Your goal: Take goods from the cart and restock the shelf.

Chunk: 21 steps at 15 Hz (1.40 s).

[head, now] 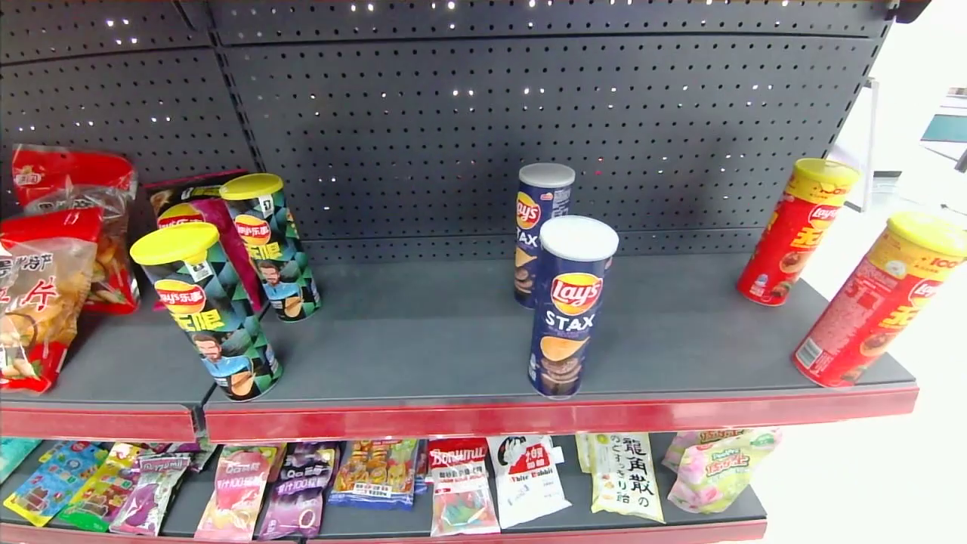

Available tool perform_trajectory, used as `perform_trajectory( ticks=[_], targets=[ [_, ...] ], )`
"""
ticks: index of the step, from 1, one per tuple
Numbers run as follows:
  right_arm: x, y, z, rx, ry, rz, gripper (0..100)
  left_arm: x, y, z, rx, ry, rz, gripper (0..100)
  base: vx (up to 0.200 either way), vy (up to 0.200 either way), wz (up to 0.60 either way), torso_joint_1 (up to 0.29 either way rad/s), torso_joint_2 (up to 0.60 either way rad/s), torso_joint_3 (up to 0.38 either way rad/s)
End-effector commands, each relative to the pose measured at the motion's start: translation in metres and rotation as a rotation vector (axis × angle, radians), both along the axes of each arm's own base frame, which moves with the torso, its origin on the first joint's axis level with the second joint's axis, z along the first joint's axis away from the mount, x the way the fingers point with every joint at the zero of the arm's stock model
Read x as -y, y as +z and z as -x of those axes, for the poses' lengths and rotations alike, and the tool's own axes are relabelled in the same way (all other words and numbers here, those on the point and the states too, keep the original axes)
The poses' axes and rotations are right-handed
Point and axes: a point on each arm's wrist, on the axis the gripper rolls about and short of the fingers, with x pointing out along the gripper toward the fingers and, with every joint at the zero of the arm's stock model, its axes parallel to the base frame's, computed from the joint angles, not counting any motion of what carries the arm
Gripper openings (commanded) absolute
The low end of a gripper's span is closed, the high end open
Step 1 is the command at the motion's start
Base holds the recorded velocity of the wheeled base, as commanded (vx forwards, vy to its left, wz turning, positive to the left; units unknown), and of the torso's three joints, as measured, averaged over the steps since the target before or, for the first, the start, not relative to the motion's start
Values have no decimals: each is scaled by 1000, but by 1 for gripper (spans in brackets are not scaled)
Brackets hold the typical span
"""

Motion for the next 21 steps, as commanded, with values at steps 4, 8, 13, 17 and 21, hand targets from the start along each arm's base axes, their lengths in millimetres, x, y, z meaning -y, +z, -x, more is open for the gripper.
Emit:
perform_trajectory(
  ticks=[4, 8, 13, 17, 21],
  targets=[
    [-8, 106, -52, -77, 196, 108, 100, 5, -39, -3, -120, 171, 144, 100, 0, 0, 0, 0, 0, 0],
    [-26, 133, -109, -201, 311, 149, 100, 6, -66, -18, -76, 288, 122, 100, 0, 0, 0, 0, 0, 0],
    [-55, 109, -137, -388, 417, 172, 100, 5, -70, -14, 10, 133, 142, 100, 0, 0, 0, 0, 0, 0],
    [-79, 102, -164, -471, 434, 139, 100, 4, -69, -13, 21, 208, 138, 100, 0, 0, 0, 0, 0, 0],
    [-99, 84, -200, -472, 401, 163, 100, 4, -70, -14, 19, 214, 146, 100, 0, 0, 0, 0, 0, 0]
  ],
)
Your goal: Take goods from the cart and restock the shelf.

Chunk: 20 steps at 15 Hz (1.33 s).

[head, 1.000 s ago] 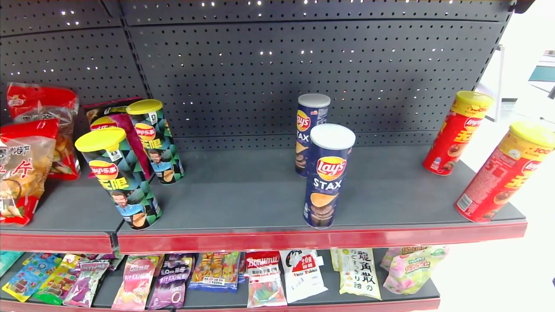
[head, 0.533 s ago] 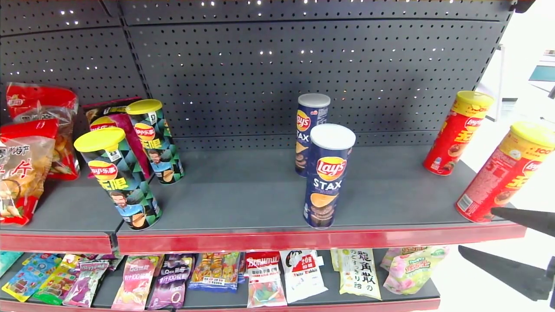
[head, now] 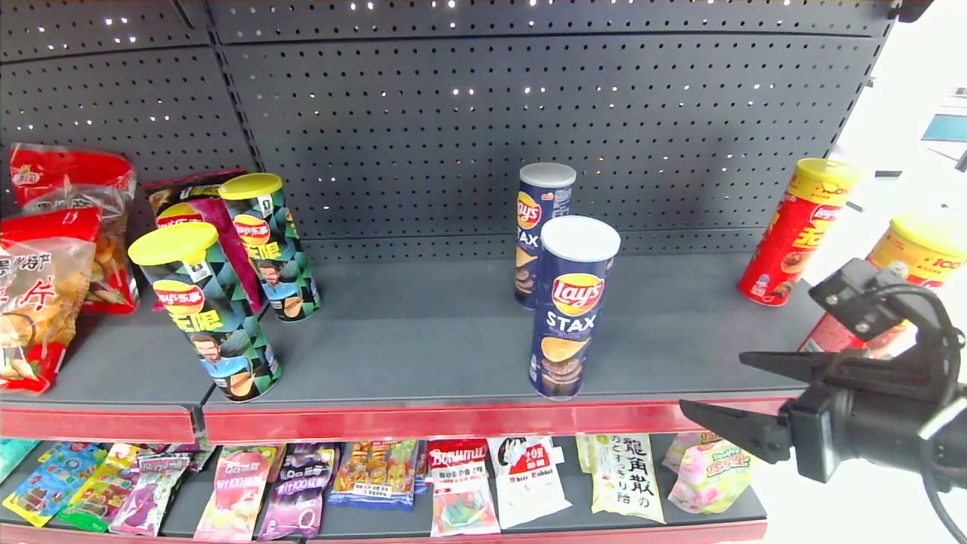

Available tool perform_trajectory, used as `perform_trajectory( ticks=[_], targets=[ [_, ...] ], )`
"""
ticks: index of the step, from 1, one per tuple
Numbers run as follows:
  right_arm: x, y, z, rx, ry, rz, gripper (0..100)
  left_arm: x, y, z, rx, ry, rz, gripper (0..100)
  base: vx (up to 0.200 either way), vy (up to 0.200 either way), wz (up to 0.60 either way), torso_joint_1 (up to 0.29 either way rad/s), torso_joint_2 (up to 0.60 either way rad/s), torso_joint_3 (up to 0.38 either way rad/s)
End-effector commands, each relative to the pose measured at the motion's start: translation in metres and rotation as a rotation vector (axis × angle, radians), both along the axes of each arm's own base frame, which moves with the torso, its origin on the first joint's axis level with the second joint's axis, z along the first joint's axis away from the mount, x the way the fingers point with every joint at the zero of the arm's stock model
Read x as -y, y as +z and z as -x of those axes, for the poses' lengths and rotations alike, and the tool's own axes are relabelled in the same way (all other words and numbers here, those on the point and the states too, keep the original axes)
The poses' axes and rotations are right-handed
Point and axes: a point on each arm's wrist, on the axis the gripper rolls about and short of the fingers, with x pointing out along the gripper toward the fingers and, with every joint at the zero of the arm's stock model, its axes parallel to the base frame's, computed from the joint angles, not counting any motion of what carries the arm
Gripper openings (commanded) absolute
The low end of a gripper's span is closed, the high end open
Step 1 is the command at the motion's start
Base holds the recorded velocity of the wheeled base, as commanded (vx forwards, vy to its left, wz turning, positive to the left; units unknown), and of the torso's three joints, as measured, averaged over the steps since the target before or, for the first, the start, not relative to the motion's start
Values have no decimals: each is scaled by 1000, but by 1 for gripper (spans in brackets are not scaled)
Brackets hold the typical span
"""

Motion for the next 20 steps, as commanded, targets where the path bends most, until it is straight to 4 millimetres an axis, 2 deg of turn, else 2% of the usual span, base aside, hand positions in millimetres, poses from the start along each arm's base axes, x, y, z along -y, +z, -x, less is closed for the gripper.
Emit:
perform_trajectory(
  ticks=[1, 2, 6, 13, 20],
  targets=[
    [-15, -22, -28, -45, -41, 61, 100, 0, 0, 0, 2, 0, 0, 100, 0, 0, 0, 0, 0, 0],
    [-18, -26, -36, -35, -83, 84, 100, 0, 0, 0, 1, 1, -1, 100, 0, 0, 0, 0, 0, 0],
    [-22, -35, -46, -64, -95, 114, 100, 0, 0, 0, 1, 9, -9, 100, 0, 0, 0, 0, 0, 0],
    [-37, -38, -80, -50, -180, 163, 100, -1, 0, 0, 1, 24, -11, 100, 0, 0, 0, 0, 0, 0],
    [-47, -42, -97, -49, -198, 185, 100, -1, -1, 0, 0, 42, -12, 100, 0, 0, 0, 0, 0, 0]
  ],
)
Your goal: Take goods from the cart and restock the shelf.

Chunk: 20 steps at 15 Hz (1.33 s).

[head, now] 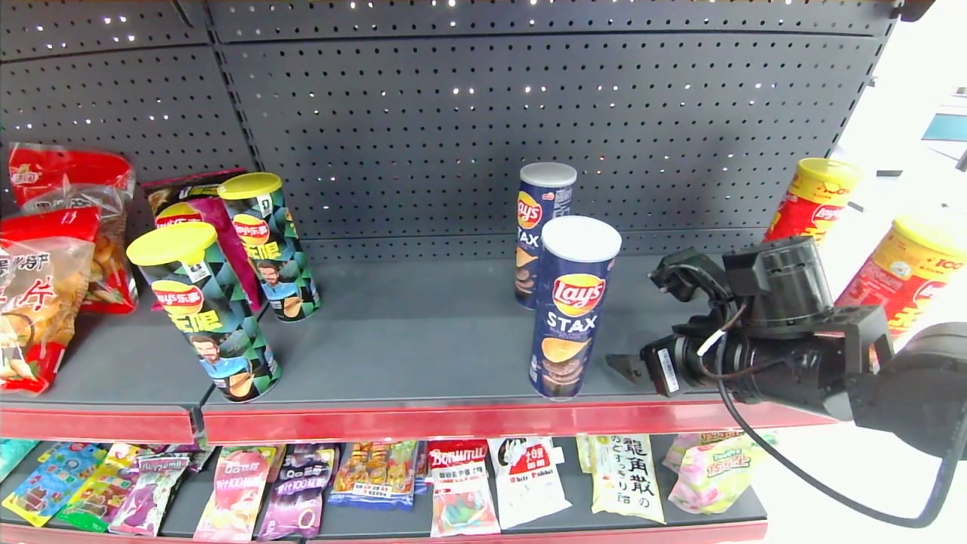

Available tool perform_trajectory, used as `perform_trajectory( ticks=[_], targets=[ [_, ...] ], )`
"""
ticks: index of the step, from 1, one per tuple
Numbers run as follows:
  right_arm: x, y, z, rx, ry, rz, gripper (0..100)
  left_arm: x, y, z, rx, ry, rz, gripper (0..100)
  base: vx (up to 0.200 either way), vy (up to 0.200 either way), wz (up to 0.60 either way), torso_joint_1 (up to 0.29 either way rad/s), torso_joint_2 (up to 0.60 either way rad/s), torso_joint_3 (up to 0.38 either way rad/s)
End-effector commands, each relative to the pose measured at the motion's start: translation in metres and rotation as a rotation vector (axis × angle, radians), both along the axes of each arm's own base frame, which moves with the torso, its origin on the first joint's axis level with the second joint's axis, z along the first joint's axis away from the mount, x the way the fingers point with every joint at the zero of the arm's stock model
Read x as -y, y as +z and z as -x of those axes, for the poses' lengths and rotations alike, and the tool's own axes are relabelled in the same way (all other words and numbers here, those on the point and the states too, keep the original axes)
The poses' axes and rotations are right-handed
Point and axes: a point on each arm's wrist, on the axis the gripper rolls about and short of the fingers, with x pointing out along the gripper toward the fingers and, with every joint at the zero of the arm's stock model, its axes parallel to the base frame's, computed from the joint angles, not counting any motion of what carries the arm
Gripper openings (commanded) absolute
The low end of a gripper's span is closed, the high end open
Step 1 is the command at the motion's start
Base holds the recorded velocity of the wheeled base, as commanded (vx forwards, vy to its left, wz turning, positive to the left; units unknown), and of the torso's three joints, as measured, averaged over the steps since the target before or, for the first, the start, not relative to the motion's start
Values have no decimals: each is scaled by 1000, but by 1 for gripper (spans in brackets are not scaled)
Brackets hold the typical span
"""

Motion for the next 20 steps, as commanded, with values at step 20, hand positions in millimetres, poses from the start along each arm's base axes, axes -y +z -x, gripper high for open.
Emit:
perform_trajectory(
  ticks=[20],
  targets=[
    [-26, -9, -18, -8, 41, 12, 100, 0, 0, 0, 1, 13, 4, 100, 0, 0, 0, 0, 0, 0]
  ],
)
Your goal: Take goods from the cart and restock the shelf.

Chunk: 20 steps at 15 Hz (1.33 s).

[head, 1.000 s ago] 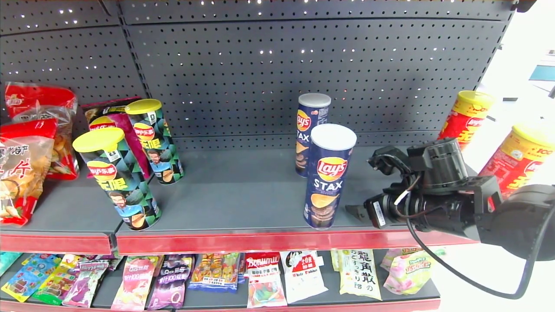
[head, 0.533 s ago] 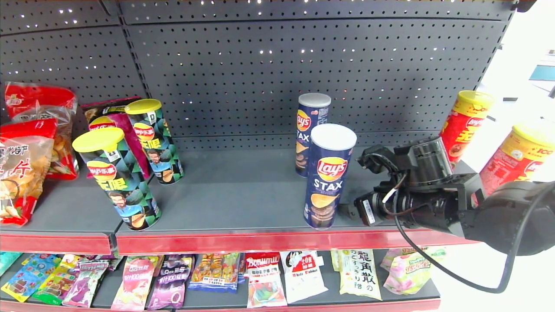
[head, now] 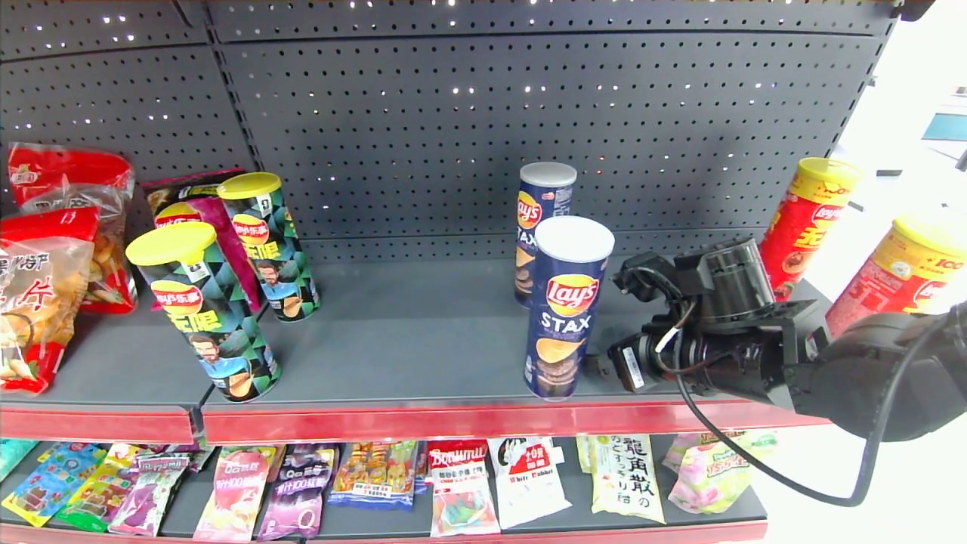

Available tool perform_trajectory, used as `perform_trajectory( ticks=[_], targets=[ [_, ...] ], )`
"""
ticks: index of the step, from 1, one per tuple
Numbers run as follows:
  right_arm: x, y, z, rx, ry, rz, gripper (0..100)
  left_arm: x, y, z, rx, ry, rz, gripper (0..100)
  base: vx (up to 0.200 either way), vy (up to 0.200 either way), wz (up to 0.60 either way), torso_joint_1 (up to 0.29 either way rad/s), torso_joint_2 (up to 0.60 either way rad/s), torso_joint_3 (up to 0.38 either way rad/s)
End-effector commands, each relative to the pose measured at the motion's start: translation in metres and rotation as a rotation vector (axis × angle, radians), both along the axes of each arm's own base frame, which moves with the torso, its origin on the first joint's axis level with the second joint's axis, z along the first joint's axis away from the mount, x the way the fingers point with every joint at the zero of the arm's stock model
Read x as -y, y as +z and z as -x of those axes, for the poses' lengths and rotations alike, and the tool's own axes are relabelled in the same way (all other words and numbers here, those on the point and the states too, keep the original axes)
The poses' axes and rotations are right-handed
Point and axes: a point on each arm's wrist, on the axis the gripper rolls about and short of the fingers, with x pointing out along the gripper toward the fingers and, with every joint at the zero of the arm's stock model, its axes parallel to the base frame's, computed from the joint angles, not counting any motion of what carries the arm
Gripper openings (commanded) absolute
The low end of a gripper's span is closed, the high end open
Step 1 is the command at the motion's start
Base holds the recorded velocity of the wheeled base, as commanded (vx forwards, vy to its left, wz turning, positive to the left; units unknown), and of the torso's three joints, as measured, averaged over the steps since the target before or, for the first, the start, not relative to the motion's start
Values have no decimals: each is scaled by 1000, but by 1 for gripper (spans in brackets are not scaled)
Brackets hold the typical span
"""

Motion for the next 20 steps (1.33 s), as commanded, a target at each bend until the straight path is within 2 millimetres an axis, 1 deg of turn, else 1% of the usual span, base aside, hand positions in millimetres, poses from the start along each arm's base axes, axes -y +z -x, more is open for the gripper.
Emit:
perform_trajectory(
  ticks=[1, 5, 20],
  targets=[
    [-3, 1, -2, 5, 5, -3, 100, 0, 0, 0, 1, 0, 1, 100, 0, 0, 0, 0, 0, 0],
    [-9, 2, 2, 8, 28, -4, 100, 0, 0, 0, 1, 0, 1, 100, 0, 0, 0, 0, 0, 0],
    [-10, 2, 5, 9, 25, 1, 100, 0, 0, 0, 1, 0, 2, 100, 0, 0, 0, 0, 0, 0]
  ],
)
